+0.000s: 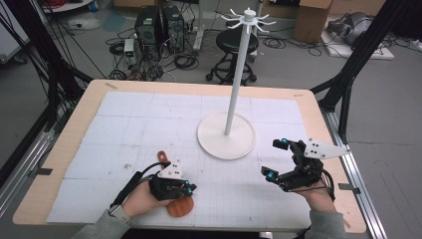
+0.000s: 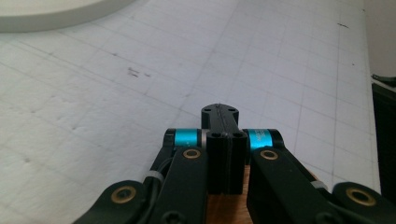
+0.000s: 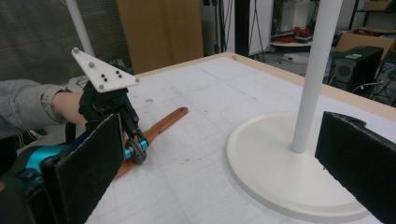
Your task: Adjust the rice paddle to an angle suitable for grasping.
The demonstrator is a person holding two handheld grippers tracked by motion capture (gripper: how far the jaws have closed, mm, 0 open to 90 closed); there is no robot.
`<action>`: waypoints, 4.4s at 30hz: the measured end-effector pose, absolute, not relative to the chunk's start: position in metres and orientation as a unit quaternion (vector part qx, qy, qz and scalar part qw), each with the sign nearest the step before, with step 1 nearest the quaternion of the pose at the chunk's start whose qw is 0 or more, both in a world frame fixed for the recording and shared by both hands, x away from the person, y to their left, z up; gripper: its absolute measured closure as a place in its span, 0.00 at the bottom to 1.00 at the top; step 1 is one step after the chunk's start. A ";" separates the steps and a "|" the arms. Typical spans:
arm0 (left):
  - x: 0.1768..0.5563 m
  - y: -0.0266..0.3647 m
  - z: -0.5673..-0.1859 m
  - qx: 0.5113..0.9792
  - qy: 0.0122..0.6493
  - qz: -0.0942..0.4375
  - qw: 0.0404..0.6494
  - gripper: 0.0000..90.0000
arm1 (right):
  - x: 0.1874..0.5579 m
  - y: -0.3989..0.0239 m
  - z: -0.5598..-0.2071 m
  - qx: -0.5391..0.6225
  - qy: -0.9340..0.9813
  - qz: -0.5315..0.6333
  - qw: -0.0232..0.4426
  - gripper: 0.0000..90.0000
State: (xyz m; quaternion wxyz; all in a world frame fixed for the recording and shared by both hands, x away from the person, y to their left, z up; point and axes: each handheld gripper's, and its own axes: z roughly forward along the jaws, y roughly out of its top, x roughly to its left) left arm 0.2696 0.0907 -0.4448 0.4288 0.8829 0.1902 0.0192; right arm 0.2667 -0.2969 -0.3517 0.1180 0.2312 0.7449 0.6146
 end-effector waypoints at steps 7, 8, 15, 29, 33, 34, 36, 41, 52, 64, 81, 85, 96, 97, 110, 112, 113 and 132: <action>0.268 0.088 -0.445 0.888 0.181 0.024 0.421 1.00 | 0.266 -0.296 -0.351 0.227 0.745 0.615 0.120 0.00; 0.267 0.089 -0.445 0.889 0.181 0.023 0.421 1.00 | 0.266 -0.296 -0.351 0.228 0.745 0.615 0.119 0.00; 0.263 0.097 -0.443 0.895 0.175 0.015 0.410 1.00 | 0.266 -0.297 -0.352 0.229 0.746 0.614 0.120 0.00; 0.250 0.127 -0.441 0.903 0.162 0.026 0.398 1.00 | 0.265 -0.298 -0.354 0.230 0.748 0.611 0.118 0.00; 0.249 0.138 -0.441 0.899 0.171 0.026 0.401 1.00 | 0.266 -0.300 -0.354 0.232 0.745 0.614 0.120 0.00; 0.248 0.141 -0.441 0.900 0.172 0.026 0.400 1.00 | 0.266 -0.300 -0.354 0.232 0.745 0.614 0.120 0.00; 0.248 0.148 -0.441 0.900 0.177 0.028 0.398 1.00 | 0.265 -0.300 -0.354 0.233 0.745 0.614 0.120 0.00; 0.248 0.165 -0.439 0.898 0.197 0.033 0.393 1.00 | 0.266 -0.299 -0.354 0.232 0.747 0.612 0.119 0.00; 0.252 0.200 -0.439 0.890 0.229 0.055 0.390 1.00 | 0.266 -0.298 -0.355 0.234 0.748 0.610 0.117 0.00; 0.281 0.213 -0.432 0.848 0.314 0.110 0.413 1.00 | 0.266 -0.298 -0.354 0.235 0.747 0.610 0.118 0.00; 0.325 0.219 -0.443 0.838 0.342 0.126 0.407 1.00 | 0.266 -0.296 -0.355 0.235 0.751 0.606 0.117 0.00; 0.328 0.219 -0.445 0.837 0.346 0.122 0.406 1.00 | 0.266 -0.296 -0.355 0.234 0.750 0.607 0.117 0.00; 0.328 0.215 -0.445 0.841 0.342 0.120 0.403 1.00 | 0.267 -0.295 -0.355 0.233 0.753 0.604 0.116 0.00; 0.327 0.214 -0.445 0.841 0.339 0.123 0.404 1.00 | 0.267 -0.295 -0.355 0.233 0.753 0.604 0.115 0.00; 0.320 0.196 -0.444 0.852 0.317 0.114 0.402 0.99 | 0.268 -0.295 -0.355 0.233 0.753 0.605 0.115 0.00; 0.319 0.190 -0.443 0.858 0.307 0.111 0.397 0.99 | 0.267 -0.295 -0.355 0.232 0.753 0.605 0.114 0.00; 0.317 0.184 -0.443 0.862 0.298 0.110 0.394 0.99 | 0.267 -0.296 -0.355 0.232 0.753 0.605 0.114 0.00; 0.304 0.160 -0.440 0.884 0.244 0.105 0.385 1.00 | 0.267 -0.296 -0.355 0.232 0.753 0.605 0.115 0.00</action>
